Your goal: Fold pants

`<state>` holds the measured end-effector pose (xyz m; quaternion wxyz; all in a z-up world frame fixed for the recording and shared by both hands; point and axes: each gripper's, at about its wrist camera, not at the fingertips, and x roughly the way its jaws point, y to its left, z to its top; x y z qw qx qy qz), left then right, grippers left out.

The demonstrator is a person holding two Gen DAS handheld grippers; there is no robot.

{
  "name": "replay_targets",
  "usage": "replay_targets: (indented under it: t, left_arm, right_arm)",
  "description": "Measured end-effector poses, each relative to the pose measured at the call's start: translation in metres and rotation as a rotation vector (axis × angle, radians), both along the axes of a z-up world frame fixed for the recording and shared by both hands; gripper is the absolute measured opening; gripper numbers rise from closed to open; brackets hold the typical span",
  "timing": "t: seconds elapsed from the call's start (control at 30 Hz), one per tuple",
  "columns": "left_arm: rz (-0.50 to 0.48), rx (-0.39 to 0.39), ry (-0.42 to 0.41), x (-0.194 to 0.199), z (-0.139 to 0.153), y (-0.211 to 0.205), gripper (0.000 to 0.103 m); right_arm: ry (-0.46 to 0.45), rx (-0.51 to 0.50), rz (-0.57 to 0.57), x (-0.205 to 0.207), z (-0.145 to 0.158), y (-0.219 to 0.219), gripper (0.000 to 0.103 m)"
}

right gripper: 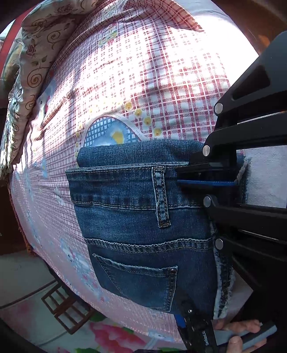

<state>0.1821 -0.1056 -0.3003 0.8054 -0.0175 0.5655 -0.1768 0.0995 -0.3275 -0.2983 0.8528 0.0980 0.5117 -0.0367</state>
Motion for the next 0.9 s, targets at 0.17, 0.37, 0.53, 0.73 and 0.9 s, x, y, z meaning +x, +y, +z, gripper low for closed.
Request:
replay_targets:
  t: [0.17, 0.37, 0.53, 0.73, 0.9]
  left_arm:
    - [-0.001, 0.042, 0.007, -0.002, 0.008, -0.002, 0.098]
    - [0.037, 0.024, -0.262, -0.018, 0.072, -0.011, 0.098]
    - [-0.077, 0.042, -0.123, -0.002, 0.038, -0.041, 0.098]
    - [-0.09, -0.006, -0.224, 0.012, 0.061, -0.035, 0.098]
    - [-0.027, -0.153, -0.106, 0.083, 0.056, -0.043, 0.093]
  right_arm:
    - [-0.003, -0.051, 0.014, -0.001, 0.004, 0.007, 0.004]
    - [-0.062, -0.055, 0.013, 0.003, 0.044, 0.014, 0.004]
    - [0.044, -0.066, 0.083, 0.014, 0.013, 0.018, 0.004]
    - [-0.134, 0.003, 0.082, 0.03, 0.058, 0.013, 0.021]
    - [-0.127, 0.048, 0.052, 0.104, 0.053, 0.017, 0.076]
